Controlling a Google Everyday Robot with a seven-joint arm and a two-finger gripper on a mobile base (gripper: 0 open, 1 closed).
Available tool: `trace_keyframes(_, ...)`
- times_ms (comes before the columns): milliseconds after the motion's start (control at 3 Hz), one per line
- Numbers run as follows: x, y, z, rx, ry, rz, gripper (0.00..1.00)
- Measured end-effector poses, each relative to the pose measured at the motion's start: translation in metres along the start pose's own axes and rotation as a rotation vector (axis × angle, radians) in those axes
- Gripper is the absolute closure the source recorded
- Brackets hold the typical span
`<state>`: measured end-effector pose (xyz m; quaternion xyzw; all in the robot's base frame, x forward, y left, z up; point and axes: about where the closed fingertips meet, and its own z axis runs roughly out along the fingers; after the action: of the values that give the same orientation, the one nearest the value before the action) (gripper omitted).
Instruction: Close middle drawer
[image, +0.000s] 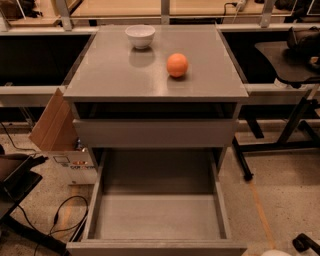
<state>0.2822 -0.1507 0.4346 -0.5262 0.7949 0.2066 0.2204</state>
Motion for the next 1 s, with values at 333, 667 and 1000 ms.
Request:
trace_keyframes(333,0.002,-0.008,0.046,-0.023,-0.039,0.001,1.00)
trace_keyframes(667,-0.005,-0.023,0.081,-0.039,-0.061,-0.010,1.00)
trace_keyframes(1000,-0.018,-0.046,0.089,-0.022,-0.068,-0.042,1.00)
